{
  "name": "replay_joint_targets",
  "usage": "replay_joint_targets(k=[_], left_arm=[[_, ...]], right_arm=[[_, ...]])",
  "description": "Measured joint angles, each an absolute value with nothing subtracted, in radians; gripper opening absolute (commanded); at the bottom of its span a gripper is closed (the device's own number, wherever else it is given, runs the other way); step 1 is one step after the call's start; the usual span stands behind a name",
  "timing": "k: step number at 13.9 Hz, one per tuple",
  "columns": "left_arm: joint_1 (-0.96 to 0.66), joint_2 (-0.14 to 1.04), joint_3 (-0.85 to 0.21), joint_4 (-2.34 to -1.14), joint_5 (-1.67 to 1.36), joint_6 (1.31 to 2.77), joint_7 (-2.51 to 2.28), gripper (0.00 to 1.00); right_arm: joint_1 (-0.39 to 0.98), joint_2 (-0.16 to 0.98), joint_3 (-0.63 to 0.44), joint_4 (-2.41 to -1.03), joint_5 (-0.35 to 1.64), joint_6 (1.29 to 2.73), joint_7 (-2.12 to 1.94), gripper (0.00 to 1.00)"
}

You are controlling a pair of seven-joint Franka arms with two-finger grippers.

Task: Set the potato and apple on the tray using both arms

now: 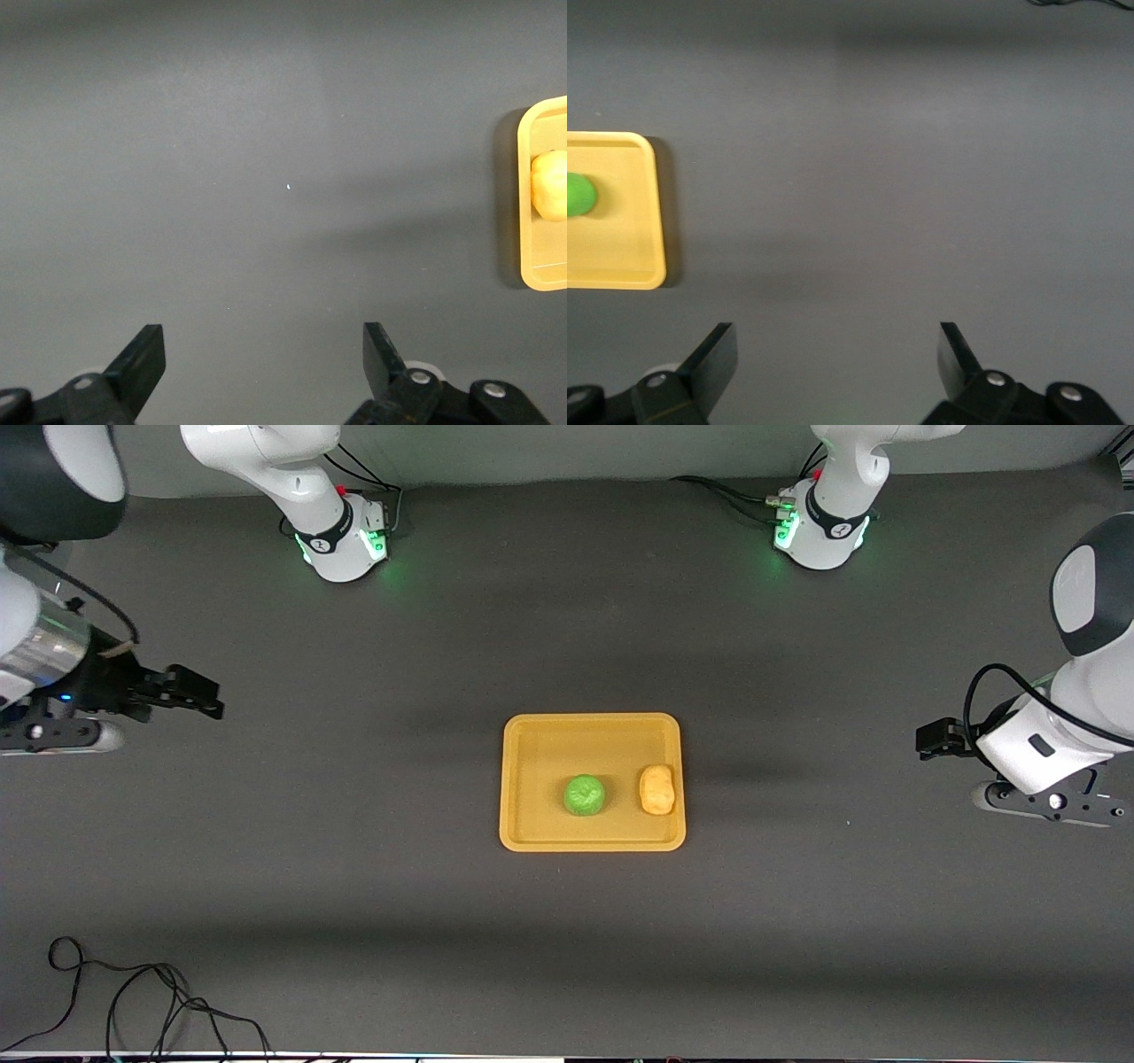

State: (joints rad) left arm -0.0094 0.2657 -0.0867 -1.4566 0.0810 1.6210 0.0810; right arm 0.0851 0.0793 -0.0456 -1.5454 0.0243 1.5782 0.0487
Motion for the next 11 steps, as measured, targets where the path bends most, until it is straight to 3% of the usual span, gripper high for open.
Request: replay_joint_targets(k=[4, 11], left_arm=[[-0.006, 0.265, -0.08, -1.458, 0.08, 1.631, 0.116, 0.99], [0.017, 0.265, -0.079, -1.458, 0.054, 1.635, 0.119, 0.99]], right_arm=[[0.018, 0.077, -0.049, -1.558, 0.024, 1.589, -0.015, 1.0], [0.015, 0.067, -0.059, -1.555, -0.003, 1.589, -0.015, 1.0]])
